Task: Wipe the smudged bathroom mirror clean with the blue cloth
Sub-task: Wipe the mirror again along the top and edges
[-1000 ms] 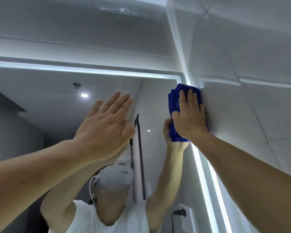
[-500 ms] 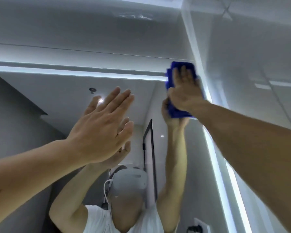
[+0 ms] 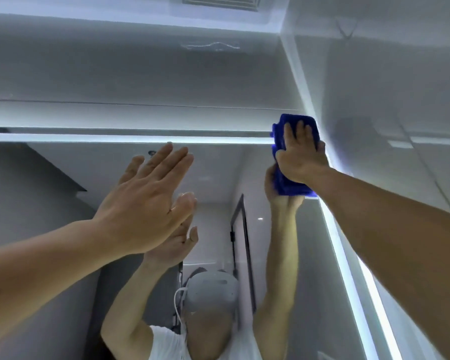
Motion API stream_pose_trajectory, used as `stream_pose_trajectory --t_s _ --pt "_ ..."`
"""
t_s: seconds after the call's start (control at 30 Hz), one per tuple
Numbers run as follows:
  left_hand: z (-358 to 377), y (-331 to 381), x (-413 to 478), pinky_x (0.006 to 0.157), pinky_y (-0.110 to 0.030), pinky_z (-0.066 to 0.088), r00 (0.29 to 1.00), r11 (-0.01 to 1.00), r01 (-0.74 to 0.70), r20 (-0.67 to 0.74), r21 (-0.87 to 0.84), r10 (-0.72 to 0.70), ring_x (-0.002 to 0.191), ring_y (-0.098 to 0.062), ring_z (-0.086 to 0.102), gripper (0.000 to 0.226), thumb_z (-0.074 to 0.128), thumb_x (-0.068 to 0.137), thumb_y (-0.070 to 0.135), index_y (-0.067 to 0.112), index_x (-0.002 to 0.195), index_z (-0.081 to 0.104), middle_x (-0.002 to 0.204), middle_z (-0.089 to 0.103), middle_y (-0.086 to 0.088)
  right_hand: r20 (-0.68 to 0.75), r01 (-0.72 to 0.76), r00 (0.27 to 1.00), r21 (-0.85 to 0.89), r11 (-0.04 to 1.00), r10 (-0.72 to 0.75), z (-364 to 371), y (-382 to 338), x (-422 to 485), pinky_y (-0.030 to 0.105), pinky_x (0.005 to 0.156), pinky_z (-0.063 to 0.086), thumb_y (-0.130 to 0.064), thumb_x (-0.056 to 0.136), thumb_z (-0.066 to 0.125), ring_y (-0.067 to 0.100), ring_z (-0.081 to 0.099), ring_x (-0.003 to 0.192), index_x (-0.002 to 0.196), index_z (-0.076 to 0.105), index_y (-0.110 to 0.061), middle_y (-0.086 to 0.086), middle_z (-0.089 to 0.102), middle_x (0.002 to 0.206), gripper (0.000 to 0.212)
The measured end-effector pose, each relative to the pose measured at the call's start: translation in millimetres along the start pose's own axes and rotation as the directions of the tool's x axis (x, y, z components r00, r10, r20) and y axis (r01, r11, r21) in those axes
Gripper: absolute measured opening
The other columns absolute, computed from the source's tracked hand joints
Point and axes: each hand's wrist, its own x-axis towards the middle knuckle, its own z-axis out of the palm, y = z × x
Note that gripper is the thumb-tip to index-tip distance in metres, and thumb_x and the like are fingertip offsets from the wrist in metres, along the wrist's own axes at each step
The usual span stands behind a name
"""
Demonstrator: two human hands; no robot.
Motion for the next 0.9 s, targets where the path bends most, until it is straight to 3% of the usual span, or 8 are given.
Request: stream_pose_trajectory --t_s 0.07,0.17,0.37,0.43,0.53,0.63,0.77,0.9 --pt "-6 -8 -3 0.120 -0.034 -0.012 1.000 1.000 0.005 0.003 0.013 -0.005 0.137 0.005 -0.035 0.072 0.002 0.087 0.059 0.034 0.151 -0.018 0.157 -0.026 0.020 0.007 0.004 1.000 0.031 1.000 -0.004 3 -37 7 0.049 0.118 -0.002 -0.027 0.096 0.030 0.025 -0.012 0.149 0.155 -0.007 -0.019 0.008 -0.013 0.163 0.070" --pt "-9 -11 -6 0.121 -0.034 -0.011 1.000 1.000 0.030 -0.008 0.001 -0.030 0.138 0.005 -0.033 0.073 0.002 0.087 0.059 0.033 0.153 -0.014 0.158 -0.024 0.020 -0.032 0.298 0.954 0.051 0.953 -0.297 10 -110 -6 0.045 0.118 -0.002 -0.026 0.095 0.034 0.024 -0.007 0.149 0.155 -0.001 -0.019 0.007 -0.006 0.164 0.070" --pt "-9 -8 -14 0.120 -0.032 -0.015 0.999 0.999 0.041 0.015 0.022 -0.041 0.138 0.003 -0.035 0.072 -0.008 0.081 0.062 0.033 0.145 -0.025 0.156 -0.029 0.017 -0.012 0.793 0.607 -0.045 0.607 -0.794 49 -113 -74 0.036 0.115 -0.022 -0.035 0.100 0.021 0.007 -0.029 0.143 0.147 -0.021 -0.033 -0.011 -0.025 0.157 0.063" --pt "-11 -11 -14 0.120 -0.031 -0.014 0.999 0.999 0.034 -0.007 -0.002 -0.034 0.138 0.005 -0.033 0.072 -0.008 0.079 0.065 0.036 0.143 -0.024 0.156 -0.026 0.019 -0.017 0.760 0.643 -0.102 0.641 -0.765 40 -65 -59 0.029 0.112 -0.023 -0.033 0.097 0.023 0.004 -0.029 0.142 0.145 -0.022 -0.037 -0.014 -0.027 0.155 0.066" --pt "-11 -15 -18 0.120 -0.030 -0.012 1.000 0.998 0.024 -0.016 -0.059 -0.025 0.138 0.008 -0.029 0.074 -0.005 0.080 0.067 0.037 0.147 -0.016 0.157 -0.020 0.022 -0.019 0.403 0.913 -0.101 0.909 -0.407 20 8 -29 0.035 0.117 -0.010 -0.027 0.096 0.030 0.012 -0.016 0.148 0.154 -0.010 -0.031 -0.003 -0.015 0.163 0.071" --pt "-5 -18 -27 0.121 -0.032 -0.011 1.000 1.000 0.008 0.005 -0.028 -0.007 0.140 0.006 -0.028 0.075 -0.006 0.082 0.065 0.035 0.150 -0.012 0.158 -0.018 0.021 -0.029 0.218 0.975 -0.110 0.970 -0.222 17 20 -28 0.043 0.119 -0.001 -0.027 0.096 0.030 0.019 -0.010 0.149 0.155 -0.007 -0.023 0.002 -0.010 0.164 0.070" --pt "-2 -18 -33 0.122 -0.036 -0.008 1.000 1.000 0.000 0.015 -0.021 0.000 0.142 0.003 -0.026 0.072 -0.003 0.086 0.062 0.034 0.151 -0.011 0.160 -0.016 0.018 0.034 0.385 0.923 -0.111 0.916 -0.384 32 -16 -83 0.044 0.120 -0.007 -0.031 0.095 0.031 0.019 -0.021 0.147 0.153 -0.015 -0.024 0.002 -0.020 0.162 0.074" --pt "5 1 -36 0.122 -0.036 -0.008 0.999 0.996 0.041 0.020 -0.078 -0.040 0.142 0.002 -0.027 0.075 -0.002 0.085 0.059 0.030 0.154 -0.008 0.160 -0.017 0.015 0.089 0.723 0.689 -0.144 0.675 -0.719 59 -33 -182 0.047 0.118 -0.010 -0.040 0.092 0.032 0.018 -0.023 0.147 0.156 -0.006 -0.024 0.002 -0.017 0.162 0.076"
